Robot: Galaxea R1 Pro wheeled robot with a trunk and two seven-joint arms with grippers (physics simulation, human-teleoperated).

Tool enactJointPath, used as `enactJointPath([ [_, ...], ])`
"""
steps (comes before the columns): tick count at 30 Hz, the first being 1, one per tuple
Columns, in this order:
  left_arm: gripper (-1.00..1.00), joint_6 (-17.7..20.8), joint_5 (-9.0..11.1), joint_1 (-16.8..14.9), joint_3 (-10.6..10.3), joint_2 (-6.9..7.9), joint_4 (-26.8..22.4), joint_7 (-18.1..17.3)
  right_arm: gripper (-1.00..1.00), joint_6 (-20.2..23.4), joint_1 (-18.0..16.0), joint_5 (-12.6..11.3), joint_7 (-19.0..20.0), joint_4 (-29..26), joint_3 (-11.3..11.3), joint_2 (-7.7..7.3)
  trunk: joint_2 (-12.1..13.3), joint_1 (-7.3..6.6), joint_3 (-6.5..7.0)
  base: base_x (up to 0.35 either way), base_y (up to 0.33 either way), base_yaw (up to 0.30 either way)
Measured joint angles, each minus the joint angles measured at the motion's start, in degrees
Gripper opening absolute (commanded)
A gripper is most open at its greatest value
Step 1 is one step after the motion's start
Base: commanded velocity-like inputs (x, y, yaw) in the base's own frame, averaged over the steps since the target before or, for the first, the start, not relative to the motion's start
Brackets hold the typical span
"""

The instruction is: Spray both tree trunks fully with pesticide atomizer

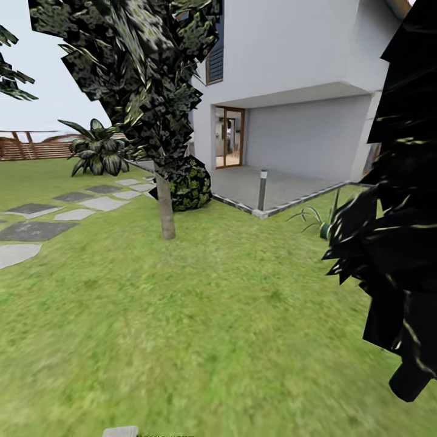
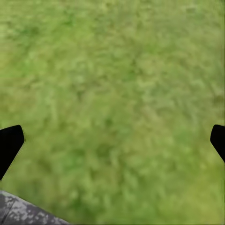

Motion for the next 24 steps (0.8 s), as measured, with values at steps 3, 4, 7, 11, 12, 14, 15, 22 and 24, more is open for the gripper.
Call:
enactJointPath([
  [3,1.00,0.0,0.0,0.0,0.0,0.00,0.0,0.0,1.00,0.0,0.0,0.0,0.0,0.0,0.0,0.00,0.0,0.00,0.00,0.000,0.000,0.277],
  [4,1.00,0.0,0.0,0.0,0.0,0.00,0.0,0.0,1.00,0.0,0.0,0.0,0.0,0.0,0.0,0.00,0.0,0.00,0.00,0.000,0.000,0.277],
  [7,1.00,0.1,0.0,0.0,0.1,-0.06,0.0,0.0,1.00,0.0,0.0,0.0,0.0,0.0,0.0,0.00,0.0,0.00,0.00,0.046,-0.005,0.277],
  [11,1.00,0.1,0.0,0.0,0.1,-0.10,0.0,0.0,1.00,0.0,0.0,0.0,0.0,0.0,0.0,0.00,0.0,-0.02,0.00,0.223,-0.085,0.277],
  [12,1.00,0.1,0.0,0.0,0.1,-0.09,0.0,0.0,1.00,0.0,0.0,0.0,0.0,0.0,0.0,0.00,0.0,-0.03,0.00,0.267,-0.115,0.277],
  [14,1.00,0.1,0.0,0.0,0.1,-0.12,0.0,0.0,1.00,0.0,0.0,0.0,0.0,0.0,0.0,0.00,0.0,-0.03,0.00,0.277,-0.124,0.277],
  [15,1.00,0.1,0.0,0.0,0.1,-0.12,0.0,0.0,1.00,0.0,0.0,0.0,0.0,0.0,0.0,0.00,0.0,-0.03,0.00,0.282,-0.130,0.277],
  [22,1.00,0.1,0.0,0.0,0.1,-0.19,0.1,0.0,1.00,0.0,0.0,0.0,0.0,0.0,0.0,0.00,0.0,-0.03,0.00,0.286,-0.136,0.277],
  [24,1.00,0.1,0.0,0.0,0.1,-0.23,0.1,0.0,1.00,0.0,0.0,0.0,0.0,0.0,0.0,0.00,0.0,-0.03,0.00,0.287,-0.146,0.277],
])
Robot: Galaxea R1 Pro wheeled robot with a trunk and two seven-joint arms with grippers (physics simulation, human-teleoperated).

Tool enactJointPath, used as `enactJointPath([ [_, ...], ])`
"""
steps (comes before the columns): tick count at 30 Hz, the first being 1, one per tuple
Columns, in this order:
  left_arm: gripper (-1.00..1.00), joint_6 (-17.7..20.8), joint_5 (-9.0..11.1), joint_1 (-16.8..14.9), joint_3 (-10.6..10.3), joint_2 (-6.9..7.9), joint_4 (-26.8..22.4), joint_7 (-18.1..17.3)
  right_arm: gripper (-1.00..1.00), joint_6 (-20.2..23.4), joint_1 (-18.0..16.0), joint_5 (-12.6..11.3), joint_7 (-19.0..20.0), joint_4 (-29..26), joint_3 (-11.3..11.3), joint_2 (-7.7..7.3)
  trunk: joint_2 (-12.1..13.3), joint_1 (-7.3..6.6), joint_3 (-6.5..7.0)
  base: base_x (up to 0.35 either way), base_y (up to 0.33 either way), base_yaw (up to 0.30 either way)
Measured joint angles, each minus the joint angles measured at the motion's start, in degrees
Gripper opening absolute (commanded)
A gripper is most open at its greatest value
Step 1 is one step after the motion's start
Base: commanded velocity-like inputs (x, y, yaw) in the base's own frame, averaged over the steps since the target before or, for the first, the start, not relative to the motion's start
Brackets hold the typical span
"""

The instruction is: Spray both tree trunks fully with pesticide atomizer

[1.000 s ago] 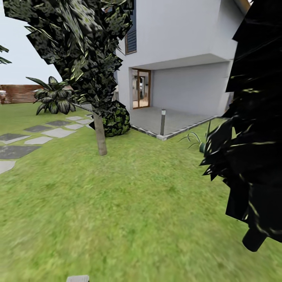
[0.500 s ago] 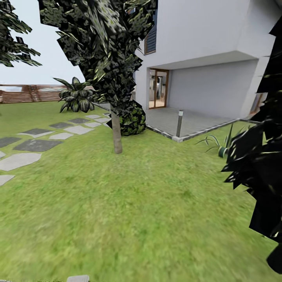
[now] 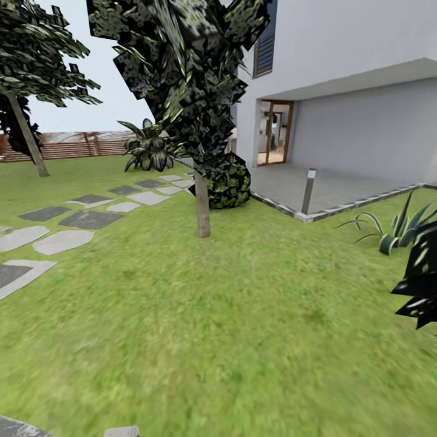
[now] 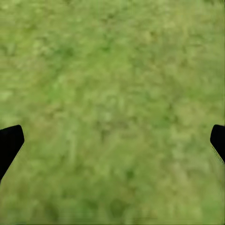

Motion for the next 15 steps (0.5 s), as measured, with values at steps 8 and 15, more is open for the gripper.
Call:
enactJointPath([
  [8,1.00,0.0,0.0,0.0,0.0,-0.03,0.0,0.0,1.00,0.0,0.0,0.0,0.0,0.0,0.0,0.00,0.0,0.00,0.00,0.267,-0.166,0.277],
  [15,1.00,-0.1,0.0,0.0,0.0,-0.03,-0.1,0.0,1.00,0.0,0.0,0.0,0.0,0.0,0.0,0.00,0.0,0.02,0.00,0.181,-0.222,0.277],
])
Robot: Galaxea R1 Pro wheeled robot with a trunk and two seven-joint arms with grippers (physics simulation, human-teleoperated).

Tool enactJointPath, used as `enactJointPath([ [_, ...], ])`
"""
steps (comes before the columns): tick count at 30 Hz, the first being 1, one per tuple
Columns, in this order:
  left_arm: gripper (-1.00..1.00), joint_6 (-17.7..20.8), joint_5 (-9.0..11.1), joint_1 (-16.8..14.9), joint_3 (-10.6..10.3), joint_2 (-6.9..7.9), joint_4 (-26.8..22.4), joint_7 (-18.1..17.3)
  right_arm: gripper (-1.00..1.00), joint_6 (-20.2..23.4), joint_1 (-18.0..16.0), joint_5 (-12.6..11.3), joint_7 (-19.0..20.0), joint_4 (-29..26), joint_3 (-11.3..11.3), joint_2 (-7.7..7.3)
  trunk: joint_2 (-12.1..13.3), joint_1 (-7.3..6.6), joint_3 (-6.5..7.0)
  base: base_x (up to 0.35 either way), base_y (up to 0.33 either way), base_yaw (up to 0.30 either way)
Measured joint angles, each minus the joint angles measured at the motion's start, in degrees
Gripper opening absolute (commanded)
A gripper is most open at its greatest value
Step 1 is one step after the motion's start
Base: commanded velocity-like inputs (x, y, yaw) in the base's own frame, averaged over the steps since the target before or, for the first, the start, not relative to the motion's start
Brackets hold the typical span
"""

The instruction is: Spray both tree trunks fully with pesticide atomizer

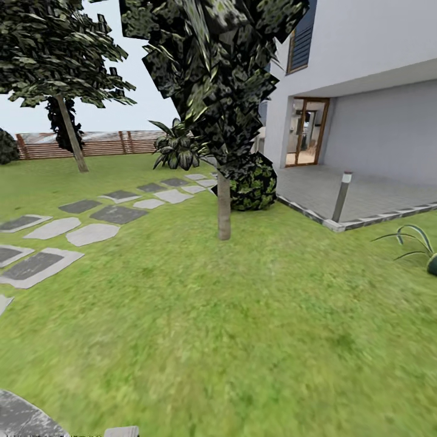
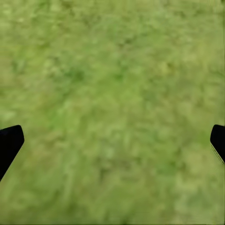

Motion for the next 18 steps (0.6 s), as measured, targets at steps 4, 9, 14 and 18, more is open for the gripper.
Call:
enactJointPath([
  [4,1.00,0.0,0.0,0.0,-0.1,0.00,0.0,0.0,1.00,0.0,0.0,0.0,0.0,0.0,0.0,0.00,0.0,0.00,0.00,0.108,-0.214,0.277],
  [9,1.00,0.0,0.0,0.0,-0.1,0.00,0.0,0.0,1.00,0.0,0.0,0.0,0.0,0.0,0.0,0.00,0.0,0.01,0.00,0.039,-0.061,0.277],
  [14,1.00,0.0,0.0,0.0,-0.1,0.07,0.0,0.0,1.00,0.0,0.0,0.0,0.0,0.0,0.0,0.00,0.0,0.01,0.00,0.003,-0.005,0.277],
  [18,1.00,0.0,0.0,0.0,0.0,0.08,0.0,0.0,1.00,0.0,0.0,0.0,0.0,0.0,0.0,0.00,0.0,0.01,0.00,0.000,0.000,0.277],
])
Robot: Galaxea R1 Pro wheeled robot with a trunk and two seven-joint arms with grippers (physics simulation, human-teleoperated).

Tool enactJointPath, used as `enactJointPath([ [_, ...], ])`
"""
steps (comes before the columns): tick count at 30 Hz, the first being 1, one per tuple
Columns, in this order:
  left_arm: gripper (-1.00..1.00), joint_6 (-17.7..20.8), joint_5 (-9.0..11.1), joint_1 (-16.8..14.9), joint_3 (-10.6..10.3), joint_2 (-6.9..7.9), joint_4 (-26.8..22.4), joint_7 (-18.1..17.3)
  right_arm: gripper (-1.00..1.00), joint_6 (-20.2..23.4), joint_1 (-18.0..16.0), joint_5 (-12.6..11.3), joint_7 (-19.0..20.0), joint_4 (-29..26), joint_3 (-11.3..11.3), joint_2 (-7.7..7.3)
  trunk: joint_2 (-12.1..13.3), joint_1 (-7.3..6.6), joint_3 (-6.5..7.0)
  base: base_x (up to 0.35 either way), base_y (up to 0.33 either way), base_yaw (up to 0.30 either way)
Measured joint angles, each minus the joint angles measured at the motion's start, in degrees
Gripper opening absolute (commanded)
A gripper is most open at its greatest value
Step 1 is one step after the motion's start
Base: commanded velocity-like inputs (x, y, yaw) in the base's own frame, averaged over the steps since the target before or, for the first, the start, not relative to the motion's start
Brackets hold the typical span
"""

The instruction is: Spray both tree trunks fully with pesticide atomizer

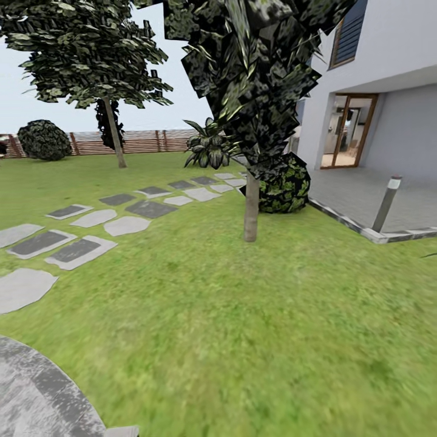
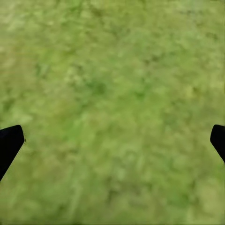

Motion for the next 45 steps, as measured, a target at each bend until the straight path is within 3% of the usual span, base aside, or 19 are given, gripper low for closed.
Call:
enactJointPath([
  [19,1.00,0.0,0.0,0.0,0.1,-0.02,0.0,0.1,1.00,0.0,0.0,0.0,0.0,-0.1,0.0,0.00,0.0,0.00,0.00,0.000,-0.117,0.277],
  [42,1.00,0.0,0.0,0.0,0.1,0.26,-0.4,-0.2,1.00,0.0,0.0,0.0,0.0,0.0,0.0,0.00,0.0,0.00,0.00,0.000,-0.006,0.277],
  [45,1.00,0.0,0.1,0.0,0.1,0.31,-0.3,-0.2,1.00,0.0,0.0,0.0,0.0,0.0,0.0,0.00,-1.2,0.65,-0.53,0.000,0.000,0.277],
])
